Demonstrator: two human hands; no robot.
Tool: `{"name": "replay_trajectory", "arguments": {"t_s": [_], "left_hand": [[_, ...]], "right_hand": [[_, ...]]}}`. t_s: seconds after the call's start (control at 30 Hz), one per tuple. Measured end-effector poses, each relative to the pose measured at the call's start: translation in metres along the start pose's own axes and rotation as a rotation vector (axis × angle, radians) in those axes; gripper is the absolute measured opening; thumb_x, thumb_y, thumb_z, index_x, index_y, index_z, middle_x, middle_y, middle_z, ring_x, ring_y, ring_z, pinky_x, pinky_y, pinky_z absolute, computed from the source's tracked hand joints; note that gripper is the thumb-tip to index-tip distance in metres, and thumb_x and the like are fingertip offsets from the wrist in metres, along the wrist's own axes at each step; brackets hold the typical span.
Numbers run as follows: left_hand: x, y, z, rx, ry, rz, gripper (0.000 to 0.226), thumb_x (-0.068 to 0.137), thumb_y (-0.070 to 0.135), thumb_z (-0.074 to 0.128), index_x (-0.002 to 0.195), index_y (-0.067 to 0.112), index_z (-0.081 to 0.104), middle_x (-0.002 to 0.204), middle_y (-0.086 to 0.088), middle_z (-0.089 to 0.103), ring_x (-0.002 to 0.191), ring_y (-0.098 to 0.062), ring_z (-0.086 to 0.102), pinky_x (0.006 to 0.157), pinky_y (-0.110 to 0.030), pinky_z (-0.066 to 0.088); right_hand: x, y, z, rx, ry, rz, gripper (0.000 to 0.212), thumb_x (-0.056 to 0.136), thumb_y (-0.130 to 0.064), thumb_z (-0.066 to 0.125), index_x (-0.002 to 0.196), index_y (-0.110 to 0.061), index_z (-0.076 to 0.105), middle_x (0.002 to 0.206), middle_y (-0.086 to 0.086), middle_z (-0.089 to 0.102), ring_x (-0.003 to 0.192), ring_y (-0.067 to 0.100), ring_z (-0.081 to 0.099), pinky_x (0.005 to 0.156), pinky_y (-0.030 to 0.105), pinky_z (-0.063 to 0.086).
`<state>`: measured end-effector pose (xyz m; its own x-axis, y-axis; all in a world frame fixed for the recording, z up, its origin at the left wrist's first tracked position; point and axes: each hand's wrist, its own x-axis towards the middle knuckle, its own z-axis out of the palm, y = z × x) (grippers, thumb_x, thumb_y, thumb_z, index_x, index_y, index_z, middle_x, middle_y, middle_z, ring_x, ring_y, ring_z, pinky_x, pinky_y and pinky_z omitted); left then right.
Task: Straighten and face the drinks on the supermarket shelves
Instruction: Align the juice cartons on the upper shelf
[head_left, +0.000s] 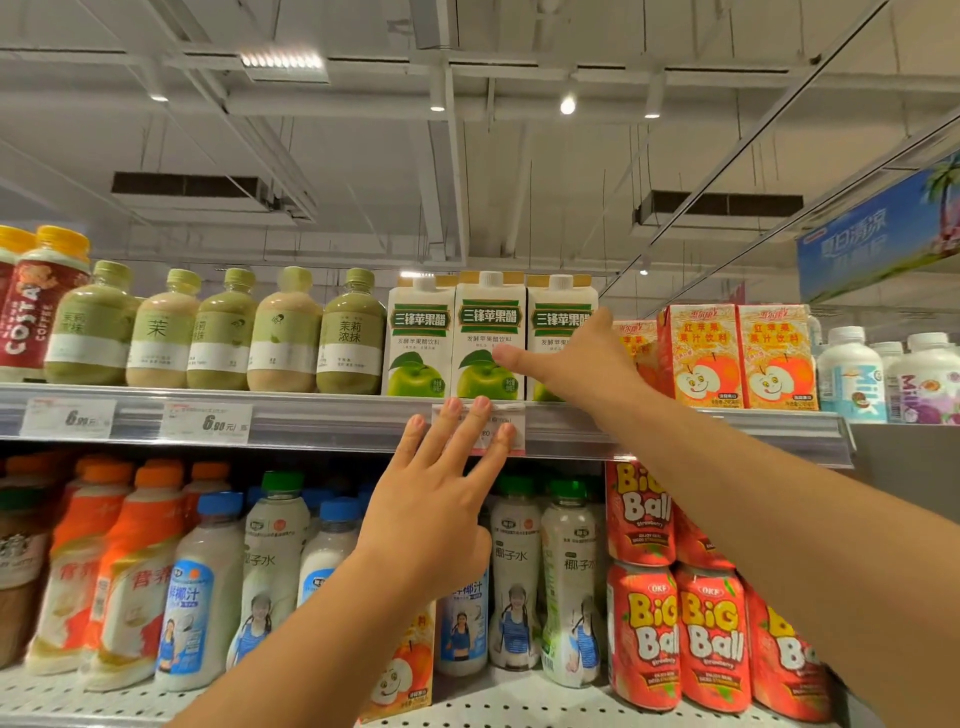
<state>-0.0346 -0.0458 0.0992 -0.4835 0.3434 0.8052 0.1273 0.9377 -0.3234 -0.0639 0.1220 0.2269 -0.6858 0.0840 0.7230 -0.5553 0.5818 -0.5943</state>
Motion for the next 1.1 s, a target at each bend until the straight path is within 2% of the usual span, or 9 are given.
{"name": "replay_trajectory", "arguments": {"t_s": [0.3,0.47,0.53,0.63,0.73,0.87,0.97,1.03,1.1], "left_hand": [[0.0,-0.001,-0.001,0.01,-0.031,0.009,0.092,0.084,0.039,0.04,0.138,0.033,-0.035,0.148,0.0,-0.04,0.139,-0.024,-0.037,0.117,-0.048,-0.015],[0.0,-0.004,-0.003,0.027,-0.033,0.027,0.091,0.084,0.038,0.044,0.148,0.032,-0.022,0.153,-0.001,-0.033,0.141,-0.024,-0.032,0.117,-0.046,-0.014],[-0.002,-0.012,-0.009,0.046,-0.05,0.093,0.09,0.084,0.036,0.046,0.149,0.032,-0.017,0.156,-0.002,-0.029,0.142,-0.023,-0.03,0.117,-0.043,-0.013],[-0.016,-0.044,-0.019,0.088,-0.055,0.13,0.086,0.084,0.032,0.047,0.153,0.029,-0.004,0.16,-0.004,-0.019,0.146,-0.023,-0.018,0.118,-0.042,-0.006],[-0.036,-0.079,-0.024,0.121,-0.06,0.048,0.088,0.083,0.025,0.057,0.154,0.027,0.006,0.162,-0.004,-0.008,0.148,-0.027,-0.006,0.118,-0.045,0.004],[-0.038,-0.089,-0.022,0.139,-0.072,0.074,0.088,0.082,0.02,0.061,0.154,0.026,0.012,0.162,-0.005,-0.004,0.148,-0.031,0.0,0.117,-0.052,0.012],[-0.037,-0.083,-0.016,0.106,-0.042,0.038,0.081,0.081,0.015,0.057,0.152,0.025,0.02,0.162,-0.005,-0.003,0.148,-0.032,0.0,0.117,-0.053,0.011],[-0.038,-0.085,-0.012,0.089,-0.036,0.033,0.085,0.079,0.012,0.056,0.153,0.026,0.016,0.162,-0.005,-0.005,0.148,-0.031,-0.003,0.118,-0.053,0.009],[-0.038,-0.087,-0.011,0.072,-0.03,0.04,0.09,0.078,0.011,0.057,0.153,0.027,0.011,0.162,-0.004,-0.006,0.148,-0.03,-0.006,0.118,-0.052,0.008]], "right_hand": [[0.001,-0.002,0.01,-0.123,0.088,0.038,0.098,0.059,-0.06,0.082,0.127,-0.014,0.029,0.124,0.007,0.055,0.109,0.028,0.058,0.085,0.05,0.053],[-0.002,-0.001,0.01,-0.18,0.101,0.024,0.108,0.063,-0.06,0.08,0.139,-0.01,0.022,0.137,0.012,0.045,0.123,0.031,0.049,0.094,0.052,0.048],[-0.02,0.001,0.014,-0.248,0.192,-0.123,0.106,0.071,-0.053,0.078,0.146,-0.011,0.016,0.147,0.013,0.033,0.134,0.031,0.034,0.105,0.053,0.038],[-0.078,0.016,0.029,-0.199,0.312,-0.608,0.063,0.083,-0.031,0.067,0.136,-0.009,0.041,0.143,0.011,0.039,0.134,0.028,0.033,0.113,0.043,0.026],[-0.144,0.044,0.058,-0.113,0.118,-0.858,0.032,0.079,-0.017,0.062,0.11,-0.01,0.06,0.119,0.006,0.059,0.116,0.022,0.051,0.101,0.035,0.04],[-0.173,0.062,0.105,-0.314,-0.303,-0.633,0.021,0.08,-0.02,0.062,0.1,-0.015,0.059,0.12,0.004,0.057,0.113,0.022,0.05,0.097,0.037,0.047],[-0.165,0.067,0.131,-0.474,-0.472,-0.39,0.053,0.085,-0.038,0.063,0.133,-0.019,0.051,0.153,0.0,0.033,0.131,0.026,0.041,0.105,0.036,0.037],[-0.16,0.067,0.143,-0.55,-0.53,-0.355,0.072,0.088,-0.045,0.058,0.15,-0.027,0.025,0.157,-0.001,0.024,0.139,0.025,0.029,0.11,0.037,0.031],[-0.157,0.067,0.151,-0.594,-0.57,-0.338,0.075,0.089,-0.043,0.055,0.152,-0.028,0.016,0.156,0.0,0.026,0.14,0.024,0.026,0.109,0.037,0.031]]}}
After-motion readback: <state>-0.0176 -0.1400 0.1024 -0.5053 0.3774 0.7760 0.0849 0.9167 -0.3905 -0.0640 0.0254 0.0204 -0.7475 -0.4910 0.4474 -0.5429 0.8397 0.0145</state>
